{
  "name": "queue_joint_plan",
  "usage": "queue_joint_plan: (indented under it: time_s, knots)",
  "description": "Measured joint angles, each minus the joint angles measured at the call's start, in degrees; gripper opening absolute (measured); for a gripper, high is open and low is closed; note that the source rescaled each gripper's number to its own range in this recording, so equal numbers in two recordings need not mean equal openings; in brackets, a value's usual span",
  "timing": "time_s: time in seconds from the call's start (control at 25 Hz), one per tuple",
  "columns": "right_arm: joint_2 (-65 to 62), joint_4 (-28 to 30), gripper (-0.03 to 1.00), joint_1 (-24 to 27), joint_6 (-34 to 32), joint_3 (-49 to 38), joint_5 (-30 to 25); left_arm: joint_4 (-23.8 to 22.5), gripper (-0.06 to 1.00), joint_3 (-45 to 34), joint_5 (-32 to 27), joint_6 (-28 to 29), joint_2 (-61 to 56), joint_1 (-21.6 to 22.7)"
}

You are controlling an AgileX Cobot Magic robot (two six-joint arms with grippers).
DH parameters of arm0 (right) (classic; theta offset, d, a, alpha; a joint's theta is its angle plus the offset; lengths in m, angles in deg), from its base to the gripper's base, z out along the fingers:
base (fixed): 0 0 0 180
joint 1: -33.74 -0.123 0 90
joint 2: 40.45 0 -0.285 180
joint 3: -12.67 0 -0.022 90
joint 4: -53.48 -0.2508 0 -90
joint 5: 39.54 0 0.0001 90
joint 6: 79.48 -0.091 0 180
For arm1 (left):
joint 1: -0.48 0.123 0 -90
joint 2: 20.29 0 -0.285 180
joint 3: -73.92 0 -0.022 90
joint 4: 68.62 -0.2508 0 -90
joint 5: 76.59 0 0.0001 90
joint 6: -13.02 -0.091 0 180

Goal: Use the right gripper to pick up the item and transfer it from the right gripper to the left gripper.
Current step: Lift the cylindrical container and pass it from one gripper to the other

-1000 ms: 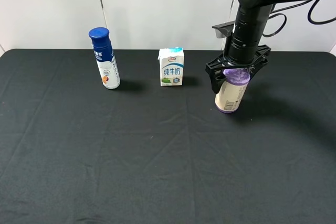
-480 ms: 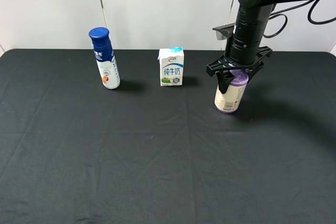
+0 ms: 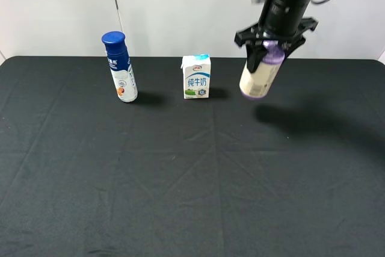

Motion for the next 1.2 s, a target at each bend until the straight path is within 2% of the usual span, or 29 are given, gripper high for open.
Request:
queue_joint_plan:
  time_s: [0.28,0.6,1.2]
  knots:
    - [-4.65,-3.57,0.01,-0.05,0.46,0.00,-0.41,0.00,1.00,0.00,0.00,0.00,0.00,0.00]
    - [-12.25,-9.06,0.01,-0.05,4.80,-3.87,-0.54,0.00,1.00,0.00,0.00,0.00,0.00,0.00]
    - [-23.25,-22.11,0.01,-0.05,22.73,-17.08,-1.00,0.00,1.00,0.00,0.00,0.00,0.00,0.00]
